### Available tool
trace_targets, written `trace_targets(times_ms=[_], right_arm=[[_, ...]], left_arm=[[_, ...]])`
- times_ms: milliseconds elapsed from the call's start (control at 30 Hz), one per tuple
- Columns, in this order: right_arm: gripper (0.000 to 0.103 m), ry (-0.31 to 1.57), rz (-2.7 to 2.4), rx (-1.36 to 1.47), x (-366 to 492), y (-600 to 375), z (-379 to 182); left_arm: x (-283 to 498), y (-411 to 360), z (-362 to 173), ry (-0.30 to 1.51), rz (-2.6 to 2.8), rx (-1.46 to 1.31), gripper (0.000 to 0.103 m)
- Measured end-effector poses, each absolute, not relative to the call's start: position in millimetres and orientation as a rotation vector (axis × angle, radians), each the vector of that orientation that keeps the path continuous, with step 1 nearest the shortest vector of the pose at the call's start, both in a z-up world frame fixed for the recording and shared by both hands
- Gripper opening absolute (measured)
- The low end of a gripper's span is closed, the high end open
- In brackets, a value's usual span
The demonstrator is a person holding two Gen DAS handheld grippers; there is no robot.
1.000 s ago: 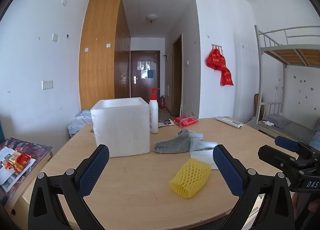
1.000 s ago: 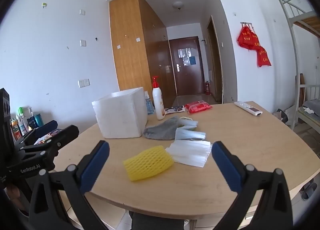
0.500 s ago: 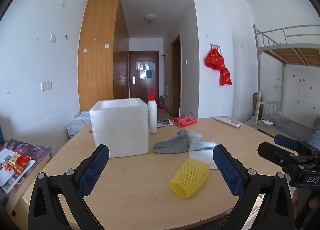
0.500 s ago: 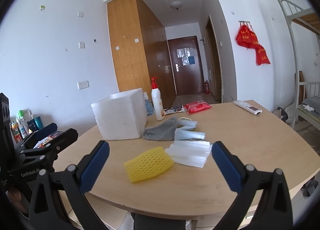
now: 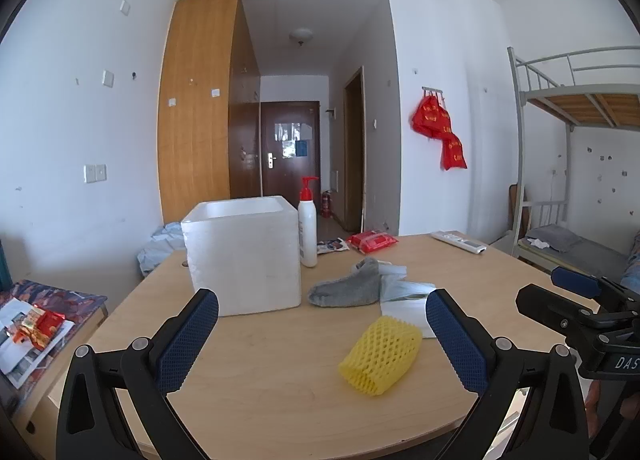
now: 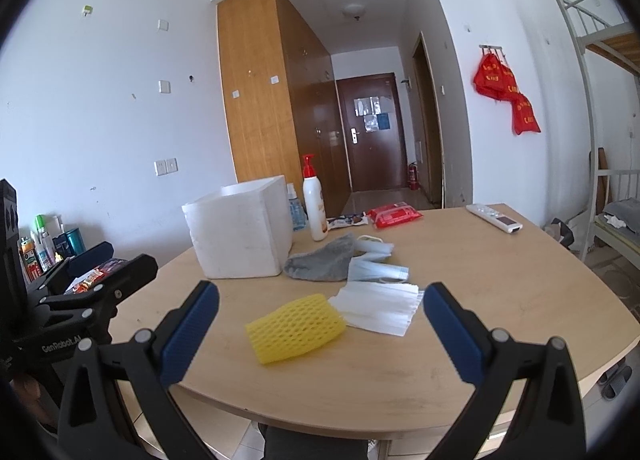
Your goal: Organize soft objects
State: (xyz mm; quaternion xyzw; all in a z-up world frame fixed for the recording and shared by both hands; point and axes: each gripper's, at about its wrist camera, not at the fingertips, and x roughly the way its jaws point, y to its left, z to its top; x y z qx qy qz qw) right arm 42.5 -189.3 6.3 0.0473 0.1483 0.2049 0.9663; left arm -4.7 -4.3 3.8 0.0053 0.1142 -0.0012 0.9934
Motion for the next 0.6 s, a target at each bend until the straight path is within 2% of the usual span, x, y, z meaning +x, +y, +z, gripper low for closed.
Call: trace_targets(times_ms=[600], right_arm=[[0.103, 0.308, 0.415, 0.097, 43.3, -188.1, 5.6]], left_arm=[[-3.2, -1.7, 2.1, 0.236, -0.001, 0.007, 0.103]])
